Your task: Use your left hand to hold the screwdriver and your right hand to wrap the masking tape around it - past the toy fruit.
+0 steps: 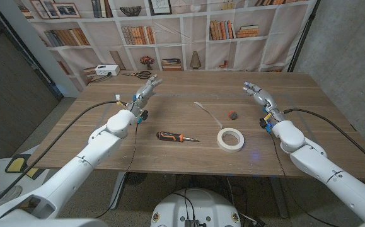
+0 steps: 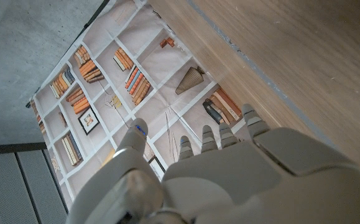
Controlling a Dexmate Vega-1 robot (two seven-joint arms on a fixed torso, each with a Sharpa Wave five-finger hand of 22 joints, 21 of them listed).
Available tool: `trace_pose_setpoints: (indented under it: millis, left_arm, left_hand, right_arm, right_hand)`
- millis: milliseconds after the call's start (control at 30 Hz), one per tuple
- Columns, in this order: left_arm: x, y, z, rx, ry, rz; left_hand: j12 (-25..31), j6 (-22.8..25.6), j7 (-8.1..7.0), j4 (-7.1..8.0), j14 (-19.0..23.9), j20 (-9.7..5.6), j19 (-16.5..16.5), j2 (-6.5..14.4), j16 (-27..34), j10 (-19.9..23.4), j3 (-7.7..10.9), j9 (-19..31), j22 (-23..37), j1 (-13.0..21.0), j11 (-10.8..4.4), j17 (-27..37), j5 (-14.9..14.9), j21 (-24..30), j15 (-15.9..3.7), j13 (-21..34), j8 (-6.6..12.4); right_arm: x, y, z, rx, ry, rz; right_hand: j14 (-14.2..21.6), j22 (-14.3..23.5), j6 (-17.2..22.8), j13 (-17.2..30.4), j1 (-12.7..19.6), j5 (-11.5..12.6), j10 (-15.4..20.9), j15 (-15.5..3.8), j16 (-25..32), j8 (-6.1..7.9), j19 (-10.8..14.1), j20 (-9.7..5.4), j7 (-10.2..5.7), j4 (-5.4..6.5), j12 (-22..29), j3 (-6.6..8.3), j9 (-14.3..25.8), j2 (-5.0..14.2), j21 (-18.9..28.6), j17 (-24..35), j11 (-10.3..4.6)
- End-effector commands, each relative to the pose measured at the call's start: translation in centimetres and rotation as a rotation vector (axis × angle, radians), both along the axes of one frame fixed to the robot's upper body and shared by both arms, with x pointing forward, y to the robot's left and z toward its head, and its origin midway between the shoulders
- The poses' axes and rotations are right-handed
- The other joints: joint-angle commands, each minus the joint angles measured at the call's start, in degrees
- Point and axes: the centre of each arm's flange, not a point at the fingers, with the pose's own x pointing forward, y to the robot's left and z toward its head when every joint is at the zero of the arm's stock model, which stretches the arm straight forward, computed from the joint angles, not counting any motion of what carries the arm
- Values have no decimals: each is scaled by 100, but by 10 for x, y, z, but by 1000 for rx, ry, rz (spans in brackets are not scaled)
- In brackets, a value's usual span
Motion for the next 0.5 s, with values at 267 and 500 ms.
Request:
trace_pose_setpoints:
  millis: [267, 500]
  left_arm:
    - [-53, -6, 11, 394, -5, 55]
    - [-70, -15, 17, 549, -1, 62]
  left_hand:
    - [22, -44, 8, -100, 50, 32, 6, -115, 24, 30, 14, 29, 20, 99, -23, 16, 45, 0, 11, 36, -20]
    - [-5, -213, 65, -170, 19, 39, -72, -174, -5, -38, 34, 39, 16, 216, -11, 23, 38, -43, 0, 48, -53]
  right_arm:
    - [-15, 5, -16, -22, -51, -3]
    - [-16, 7, -16, -27, -90, -2]
  right_hand:
    - [67, 27, 58, 8, -16, -21, 70, -15, 43, 24, 30, 65, -3, 22, 39, 7, 19, 30, 27, 11, -25]
    - [71, 28, 68, 7, -17, -21, 81, -22, 41, 25, 27, 68, -6, 24, 39, 5, 19, 33, 24, 11, -30]
